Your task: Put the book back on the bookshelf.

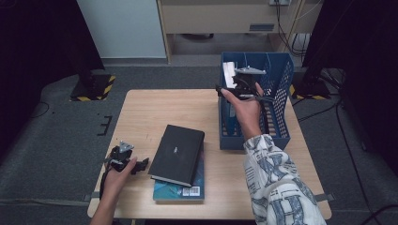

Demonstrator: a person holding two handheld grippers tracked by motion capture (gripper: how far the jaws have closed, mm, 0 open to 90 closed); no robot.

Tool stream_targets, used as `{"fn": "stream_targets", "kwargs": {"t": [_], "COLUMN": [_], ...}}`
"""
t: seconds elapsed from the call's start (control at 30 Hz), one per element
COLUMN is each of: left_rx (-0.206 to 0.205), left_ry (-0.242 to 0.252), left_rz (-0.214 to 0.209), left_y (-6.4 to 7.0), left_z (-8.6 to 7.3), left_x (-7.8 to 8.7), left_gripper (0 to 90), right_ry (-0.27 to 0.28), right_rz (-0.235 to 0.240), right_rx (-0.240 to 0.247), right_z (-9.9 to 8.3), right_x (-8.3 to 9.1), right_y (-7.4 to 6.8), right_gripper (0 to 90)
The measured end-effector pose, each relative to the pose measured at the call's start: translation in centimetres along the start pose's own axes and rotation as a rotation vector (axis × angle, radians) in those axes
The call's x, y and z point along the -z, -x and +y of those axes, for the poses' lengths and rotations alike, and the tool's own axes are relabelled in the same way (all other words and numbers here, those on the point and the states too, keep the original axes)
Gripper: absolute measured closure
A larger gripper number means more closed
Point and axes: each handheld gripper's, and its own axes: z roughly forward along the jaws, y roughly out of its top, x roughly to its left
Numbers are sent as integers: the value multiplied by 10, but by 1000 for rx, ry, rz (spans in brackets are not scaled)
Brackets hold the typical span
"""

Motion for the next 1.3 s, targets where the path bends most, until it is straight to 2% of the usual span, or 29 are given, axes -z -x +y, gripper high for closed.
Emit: {"fn": "stream_targets", "kwargs": {"t": [0.53, 0.8, 1.03, 1.17, 1.3], "left_rx": [-1, -2, -3, 4, -9], "left_ry": [1, 1, 0, -8, -11], "left_rz": [0, -2, -3, -6, -16], "left_y": [0, 0, 0, 0, -1], "left_z": [0, 0, 0, 1, 0], "left_x": [0, 0, 0, 0, 1], "left_gripper": [9, 8, 8, 7, 6], "right_ry": [29, 24, 11, -2, -1], "right_rz": [11, 22, 51, 70, 96], "right_rx": [30, 52, 52, 67, 58], "right_z": [-8, -20, -40, -55, -70], "right_x": [24, 37, 48, 53, 58], "right_y": [-3, -4, -7, -10, -14], "right_gripper": [76, 53, 46, 49, 55]}}
